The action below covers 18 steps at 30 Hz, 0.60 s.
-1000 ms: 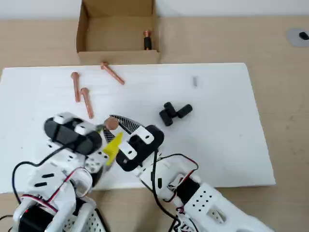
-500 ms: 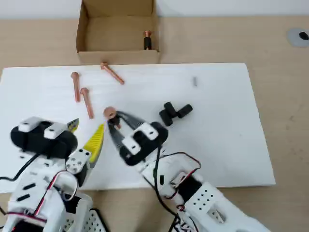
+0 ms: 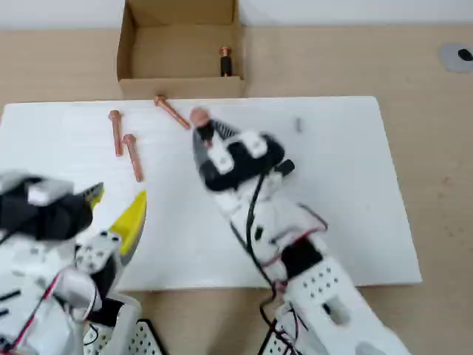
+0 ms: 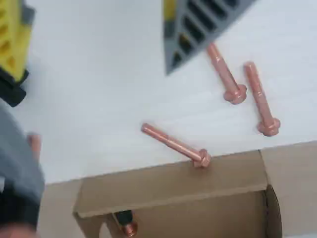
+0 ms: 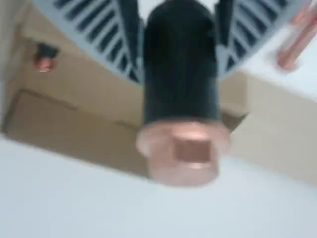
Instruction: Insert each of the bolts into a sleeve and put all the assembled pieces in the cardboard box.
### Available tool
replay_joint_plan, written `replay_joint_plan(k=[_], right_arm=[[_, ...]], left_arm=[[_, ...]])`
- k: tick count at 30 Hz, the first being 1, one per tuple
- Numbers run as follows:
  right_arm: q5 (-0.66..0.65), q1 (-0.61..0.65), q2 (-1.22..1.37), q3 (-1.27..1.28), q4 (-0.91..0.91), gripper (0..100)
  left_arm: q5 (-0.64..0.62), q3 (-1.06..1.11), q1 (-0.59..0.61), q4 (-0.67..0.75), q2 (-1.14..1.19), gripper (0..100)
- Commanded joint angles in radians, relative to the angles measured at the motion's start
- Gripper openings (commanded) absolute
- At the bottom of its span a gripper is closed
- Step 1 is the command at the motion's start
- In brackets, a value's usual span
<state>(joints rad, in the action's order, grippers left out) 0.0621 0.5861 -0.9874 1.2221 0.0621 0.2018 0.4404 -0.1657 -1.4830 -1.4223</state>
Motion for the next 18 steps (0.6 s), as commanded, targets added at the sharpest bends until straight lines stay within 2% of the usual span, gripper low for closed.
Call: replay_joint_plan(k=[1, 6, 11, 18], right_arm=[[0.002, -0.093, 0.219, -0.309, -0.002, 0.9], [0.0, -0.197, 0.579, -0.664, -0.037, 0.9], [0.005, -0.225, 0.905, -1.035, -0.15, 0.9], [0.003, -0.225, 1.339, -1.491, -0.157, 0.9]], left_arm=[[0.034, -0.052, 0.021, 0.035, 0.16, 20], [0.002, 0.035, 0.109, 0.135, 0.289, 20], [0.002, 0.146, 0.209, 0.25, 0.315, 20], [0.002, 0.252, 0.273, 0.267, 0.315, 20]])
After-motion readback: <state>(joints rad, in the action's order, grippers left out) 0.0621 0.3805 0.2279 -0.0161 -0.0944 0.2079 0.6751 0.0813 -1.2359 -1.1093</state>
